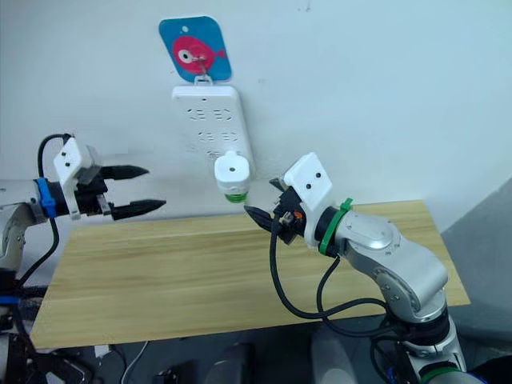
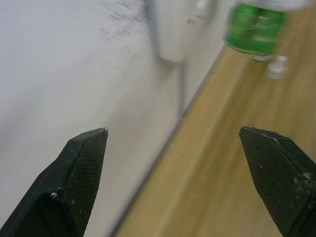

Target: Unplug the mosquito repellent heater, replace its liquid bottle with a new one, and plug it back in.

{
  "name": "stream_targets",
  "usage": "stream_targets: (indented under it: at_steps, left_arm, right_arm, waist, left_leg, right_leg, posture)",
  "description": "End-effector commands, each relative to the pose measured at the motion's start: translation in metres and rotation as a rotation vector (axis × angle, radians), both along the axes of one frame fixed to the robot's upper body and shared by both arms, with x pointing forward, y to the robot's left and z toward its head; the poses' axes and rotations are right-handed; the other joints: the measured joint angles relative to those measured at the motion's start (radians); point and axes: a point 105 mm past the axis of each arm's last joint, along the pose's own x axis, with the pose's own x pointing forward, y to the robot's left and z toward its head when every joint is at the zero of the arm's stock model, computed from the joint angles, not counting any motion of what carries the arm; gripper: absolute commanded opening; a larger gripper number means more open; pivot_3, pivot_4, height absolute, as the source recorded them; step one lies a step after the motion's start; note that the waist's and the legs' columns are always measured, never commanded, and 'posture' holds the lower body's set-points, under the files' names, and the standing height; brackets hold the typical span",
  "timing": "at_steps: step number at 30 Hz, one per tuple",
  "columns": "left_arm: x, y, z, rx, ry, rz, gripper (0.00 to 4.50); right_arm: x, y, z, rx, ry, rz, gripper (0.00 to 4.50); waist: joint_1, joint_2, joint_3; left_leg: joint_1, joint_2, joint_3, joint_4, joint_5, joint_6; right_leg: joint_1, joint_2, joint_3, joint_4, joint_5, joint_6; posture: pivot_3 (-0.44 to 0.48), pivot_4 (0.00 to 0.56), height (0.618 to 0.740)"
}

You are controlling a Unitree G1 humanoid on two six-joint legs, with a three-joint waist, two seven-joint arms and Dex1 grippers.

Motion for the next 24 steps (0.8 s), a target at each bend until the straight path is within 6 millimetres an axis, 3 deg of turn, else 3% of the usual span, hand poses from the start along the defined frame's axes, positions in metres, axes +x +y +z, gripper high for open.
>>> stream_targets:
  at_steps: [1, 5, 8, 17, 24]
  left_arm:
    - [-0.028, -0.028, 0.020, -0.041, 0.005, -0.131, 4.50]
    - [-0.066, -0.067, 0.011, -0.116, 0.086, -0.266, 4.50]
    - [-0.075, -0.081, 0.007, -0.190, 0.072, -0.235, 4.50]
    - [-0.099, -0.104, -0.012, -0.230, -0.130, -0.157, 4.50]
    - [-0.105, -0.103, -0.024, -0.242, -0.116, -0.119, 4.50]
  right_arm:
    - [-0.014, 0.008, 0.006, 0.018, -0.057, 0.095, 2.24]
    - [-0.014, 0.014, -0.003, 0.007, -0.078, 0.124, 0.86]
    - [-0.006, 0.017, -0.008, 0.010, -0.099, 0.099, 0.01]
    - [0.010, 0.020, -0.009, 0.030, -0.163, 0.017, 0.01]
    - [0.018, 0.020, -0.014, 0.023, -0.161, -0.015, 0.01]
  waist:
    - [0.013, 0.000, 0.000]
    - [0.023, 0.000, 0.000]
    - [0.035, 0.000, 0.000]
    - [0.046, -0.001, 0.000]
    - [0.056, -0.001, -0.001]
  left_leg:
    - [0.000, 0.000, 0.000, 0.000, 0.000, 0.000]
    - [0.000, 0.001, 0.001, 0.000, -0.002, 0.003]
    - [0.002, 0.001, 0.001, 0.000, -0.002, 0.003]
    - [0.002, 0.001, 0.003, -0.001, 0.001, -0.001]
    - [0.003, 0.000, 0.003, -0.002, 0.001, -0.001]
  right_leg:
    - [0.000, 0.000, 0.000, 0.000, 0.000, 0.000]
    - [0.000, 0.000, 0.001, 0.000, 0.000, 0.000]
    - [0.001, 0.000, 0.001, 0.001, 0.000, 0.000]
    - [0.001, 0.002, 0.002, 0.000, 0.001, -0.002]
    - [0.001, 0.002, 0.002, 0.000, 0.001, -0.002]
  posture:
    - [-0.027, 0.200, 0.740]
    - [-0.015, 0.200, 0.740]
    - [-0.007, 0.196, 0.740]
    - [-0.001, 0.188, 0.740]
    - [-0.002, 0.185, 0.740]
